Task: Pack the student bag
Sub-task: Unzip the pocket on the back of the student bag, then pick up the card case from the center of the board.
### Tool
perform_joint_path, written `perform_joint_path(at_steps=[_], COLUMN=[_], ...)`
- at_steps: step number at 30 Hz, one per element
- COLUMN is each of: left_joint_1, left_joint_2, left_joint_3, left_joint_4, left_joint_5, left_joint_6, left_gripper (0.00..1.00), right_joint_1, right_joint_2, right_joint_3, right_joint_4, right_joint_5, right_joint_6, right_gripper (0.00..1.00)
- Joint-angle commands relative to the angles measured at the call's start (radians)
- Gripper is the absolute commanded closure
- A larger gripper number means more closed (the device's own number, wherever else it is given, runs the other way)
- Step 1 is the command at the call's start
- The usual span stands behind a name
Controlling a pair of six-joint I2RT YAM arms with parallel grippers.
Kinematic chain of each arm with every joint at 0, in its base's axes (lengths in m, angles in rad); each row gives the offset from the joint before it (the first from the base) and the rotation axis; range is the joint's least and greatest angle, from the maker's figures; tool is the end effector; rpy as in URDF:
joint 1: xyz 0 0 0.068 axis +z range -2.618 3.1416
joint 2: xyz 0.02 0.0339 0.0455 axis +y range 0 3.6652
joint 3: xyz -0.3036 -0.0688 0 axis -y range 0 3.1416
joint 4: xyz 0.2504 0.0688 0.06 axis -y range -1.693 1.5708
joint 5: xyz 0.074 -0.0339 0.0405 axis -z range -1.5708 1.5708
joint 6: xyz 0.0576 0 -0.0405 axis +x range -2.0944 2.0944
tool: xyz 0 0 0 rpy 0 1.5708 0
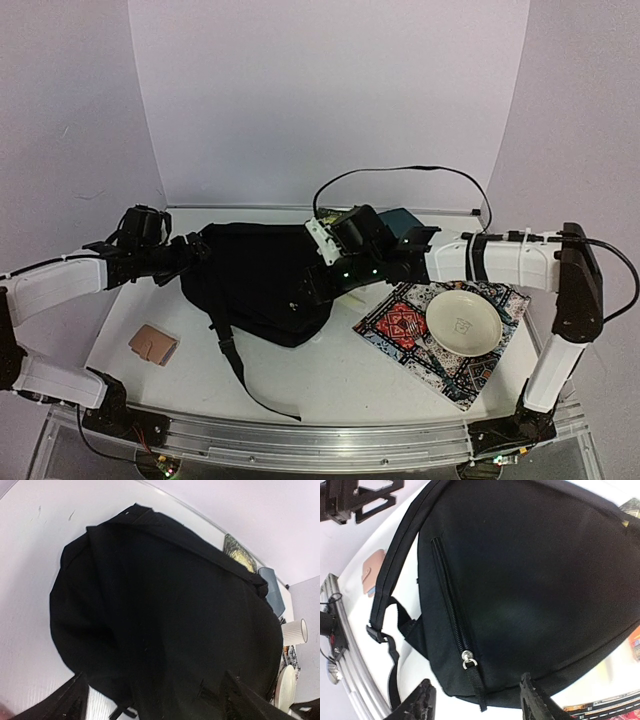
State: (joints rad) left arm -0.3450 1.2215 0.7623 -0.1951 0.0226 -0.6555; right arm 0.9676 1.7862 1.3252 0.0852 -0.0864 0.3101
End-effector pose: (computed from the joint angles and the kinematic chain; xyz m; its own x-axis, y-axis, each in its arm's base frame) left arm 0.2551 -0.0931 0.2615 -0.6704 -0.4066 -0.6206 -0.0677 0.8665 -0.4946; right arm 0.2558 0.3800 0.3042 -0.4625 -0.1355 -0.8762 -0.7612 0.5675 0.3140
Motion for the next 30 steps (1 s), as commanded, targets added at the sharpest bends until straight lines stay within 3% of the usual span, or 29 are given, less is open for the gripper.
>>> perform_joint_path(at_steps=[1, 7, 23, 30], left_joint_1=[-0.013, -0.183, -0.25, -0.25], left_joint_2=[-0.011, 0.081, 0.349, 0.235], left_joint_3=[0.033, 0.044, 0.015, 0.01], left_joint_4=[-0.128, -0.127, -0.064, -0.115], left_joint_5=[0.056, -0.012, -0.109, -0.143], left_joint_6=[-0.023, -0.11, -0.16, -0.175], left_gripper=[0.01, 0.01, 0.03, 0.01], right_joint_1=[0.008, 0.009, 0.024, 0.025], right_joint_2=[0.034, 0.097, 0.286, 0.24], right_joint_3=[0.099, 0.18, 0.308, 0.27], right_joint_4=[-0.082, -0.115, -0.157, -0.157], right_joint_5=[0.089, 0.181, 0.329, 0.309], right_joint_6=[-0.077, -0.126, -0.202, -0.171], right_gripper=[0.36, 0.3, 0.22, 0.2])
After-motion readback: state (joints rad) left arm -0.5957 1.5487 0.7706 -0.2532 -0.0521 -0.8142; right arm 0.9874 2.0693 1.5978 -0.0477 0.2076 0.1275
